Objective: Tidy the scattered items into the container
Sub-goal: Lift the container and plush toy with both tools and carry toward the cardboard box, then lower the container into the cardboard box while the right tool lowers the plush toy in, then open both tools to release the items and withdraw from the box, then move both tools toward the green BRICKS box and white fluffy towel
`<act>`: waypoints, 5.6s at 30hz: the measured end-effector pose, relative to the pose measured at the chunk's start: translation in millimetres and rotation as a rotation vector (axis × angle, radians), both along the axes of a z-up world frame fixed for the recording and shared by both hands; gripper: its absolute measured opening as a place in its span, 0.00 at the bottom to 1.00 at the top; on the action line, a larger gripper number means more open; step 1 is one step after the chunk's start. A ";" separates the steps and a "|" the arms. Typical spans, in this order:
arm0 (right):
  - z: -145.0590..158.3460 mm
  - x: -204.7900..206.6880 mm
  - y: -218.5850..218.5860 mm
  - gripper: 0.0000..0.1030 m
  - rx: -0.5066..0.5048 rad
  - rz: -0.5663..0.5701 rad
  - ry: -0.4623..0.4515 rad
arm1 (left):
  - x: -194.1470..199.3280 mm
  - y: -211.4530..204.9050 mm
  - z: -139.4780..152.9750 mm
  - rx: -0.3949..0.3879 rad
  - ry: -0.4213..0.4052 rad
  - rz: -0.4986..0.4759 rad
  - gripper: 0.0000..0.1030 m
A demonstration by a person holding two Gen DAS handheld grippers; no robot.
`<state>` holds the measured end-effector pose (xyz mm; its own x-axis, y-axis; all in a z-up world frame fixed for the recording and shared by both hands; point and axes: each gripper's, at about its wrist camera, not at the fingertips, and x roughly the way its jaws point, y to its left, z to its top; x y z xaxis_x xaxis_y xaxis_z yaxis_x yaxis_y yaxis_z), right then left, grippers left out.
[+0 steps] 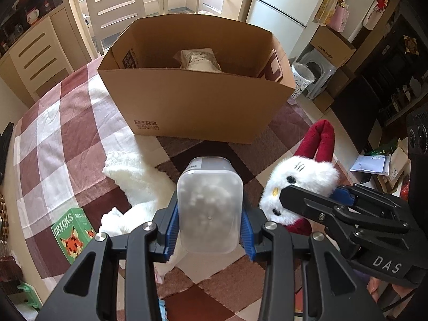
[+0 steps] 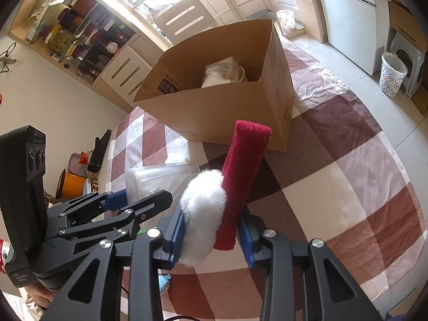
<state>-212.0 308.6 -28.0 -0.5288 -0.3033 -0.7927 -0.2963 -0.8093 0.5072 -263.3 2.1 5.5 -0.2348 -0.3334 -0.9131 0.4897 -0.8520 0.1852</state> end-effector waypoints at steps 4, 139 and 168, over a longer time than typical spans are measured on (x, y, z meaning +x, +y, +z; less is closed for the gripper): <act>1.2 -10.6 2.5 0.35 -0.001 0.007 0.004 | -6.3 -5.1 2.0 0.005 0.007 -0.007 0.39; 75.4 -68.2 -1.3 0.54 0.337 0.066 0.029 | -21.7 -55.3 61.0 -0.013 0.080 0.061 0.57; 77.5 11.7 -117.3 0.54 0.242 0.242 0.091 | 160.5 -11.7 75.0 -0.076 0.117 0.265 0.71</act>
<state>-200.3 191.3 49.5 -0.5366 -0.2374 -0.8098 -0.0437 -0.9505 0.3076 -102.7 -9.6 80.5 -0.2322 -0.4631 -0.8553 0.7152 -0.6773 0.1726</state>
